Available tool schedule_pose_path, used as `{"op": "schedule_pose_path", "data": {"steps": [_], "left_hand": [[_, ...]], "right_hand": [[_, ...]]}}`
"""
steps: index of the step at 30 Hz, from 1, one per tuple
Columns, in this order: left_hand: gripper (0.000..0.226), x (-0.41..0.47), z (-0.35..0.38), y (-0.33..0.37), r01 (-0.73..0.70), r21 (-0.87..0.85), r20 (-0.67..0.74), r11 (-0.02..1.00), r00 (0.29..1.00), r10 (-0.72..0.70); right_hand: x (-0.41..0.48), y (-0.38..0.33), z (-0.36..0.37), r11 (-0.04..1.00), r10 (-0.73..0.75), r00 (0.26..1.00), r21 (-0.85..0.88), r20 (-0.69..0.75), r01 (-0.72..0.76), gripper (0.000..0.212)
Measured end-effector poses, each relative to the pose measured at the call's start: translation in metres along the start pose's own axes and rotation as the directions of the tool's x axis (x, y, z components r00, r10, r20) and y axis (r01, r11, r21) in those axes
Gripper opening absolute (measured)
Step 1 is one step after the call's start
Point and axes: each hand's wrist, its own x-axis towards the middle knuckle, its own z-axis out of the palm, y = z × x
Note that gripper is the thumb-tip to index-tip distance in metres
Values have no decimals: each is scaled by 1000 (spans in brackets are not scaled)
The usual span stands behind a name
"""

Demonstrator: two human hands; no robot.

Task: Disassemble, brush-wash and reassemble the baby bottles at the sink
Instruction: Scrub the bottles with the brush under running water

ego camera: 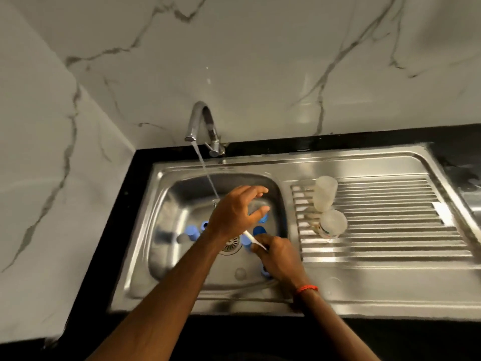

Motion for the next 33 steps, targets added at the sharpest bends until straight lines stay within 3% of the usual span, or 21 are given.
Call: {"op": "schedule_pose_path", "data": {"steps": [7,10,13,16,19,22,28,33], "left_hand": [[5,-51,-39,-48,92,39,-229,995,970,-81],[3,-71,-52,-78,239,4,-272,971,935,-229],[9,-88,-56,-113,517,-40,-119,855,847,-517],[35,-103,-51,-141,708,103,197,699,674,-712],[69,-118,-37,-161,663,341,426,667,523,-738],[85,-129,-21,-171,582,472,491,661,450,-746],[75,-146,-1,-183,552,456,492,698,497,-715],[70,-124,-8,-183,677,272,377,684,579,-723]], "right_hand": [[17,-10,6,998,65,997,15,-34,-64,20],[21,-17,12,991,116,993,70,-37,-113,20],[23,-21,18,982,152,988,112,-6,-150,15],[24,-25,22,978,165,986,130,-7,-162,17],[23,-29,28,970,195,981,153,-11,-191,7],[19,-33,32,968,207,978,153,-28,-200,5],[12,-33,36,967,232,972,118,-44,-226,4],[16,-44,35,963,232,968,165,-94,-215,9]]}}
